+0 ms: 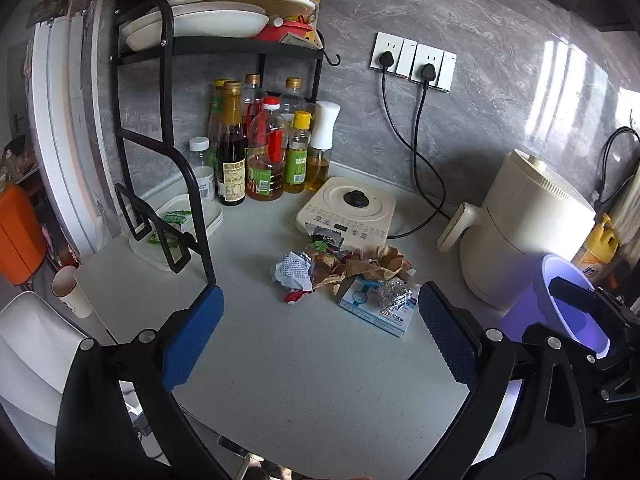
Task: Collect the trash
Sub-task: 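Move both tools back over the remaining trash on the counter, then grasp the crumpled foil with the right tool while the left tool grasps the printed wrapper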
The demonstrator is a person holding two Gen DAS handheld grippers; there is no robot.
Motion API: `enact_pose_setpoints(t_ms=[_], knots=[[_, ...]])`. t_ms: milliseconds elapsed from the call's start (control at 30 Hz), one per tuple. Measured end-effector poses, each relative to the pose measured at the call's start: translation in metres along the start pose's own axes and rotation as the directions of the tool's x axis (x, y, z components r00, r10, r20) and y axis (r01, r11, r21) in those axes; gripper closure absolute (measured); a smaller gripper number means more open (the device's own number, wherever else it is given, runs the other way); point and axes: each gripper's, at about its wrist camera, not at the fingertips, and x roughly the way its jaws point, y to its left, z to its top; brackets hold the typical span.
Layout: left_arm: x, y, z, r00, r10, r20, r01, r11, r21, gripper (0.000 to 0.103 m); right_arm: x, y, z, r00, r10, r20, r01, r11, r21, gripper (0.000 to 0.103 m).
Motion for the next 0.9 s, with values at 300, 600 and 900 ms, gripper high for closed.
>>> enact_pose_setpoints(t_ms=[300, 600, 900], knots=[[0.043, 0.03, -0.001, 0.997, -0.04, -0.062, 0.042, 0.998, 0.039, 0.006, 0.048, 0.01, -0.003, 0.997, -0.029, -0.071, 0.032, 0.999, 0.043, 0.021], [0.104, 0.044, 0.015, 0.978, -0.167, -0.126, 0.176, 0.983, 0.061, 0.018, 0.093, 0.003, 0.001, 0.984, -0.094, -0.149, 0.115, 0.984, 0.139, 0.031], [0.17, 0.05, 0.013, 0.943, -0.248, -0.221, 0.27, 0.96, 0.076, 0.034, 0.142, -0.009, -0.006, 0.959, -0.157, -0.236, 0.206, 0.958, 0.198, 0.039]])
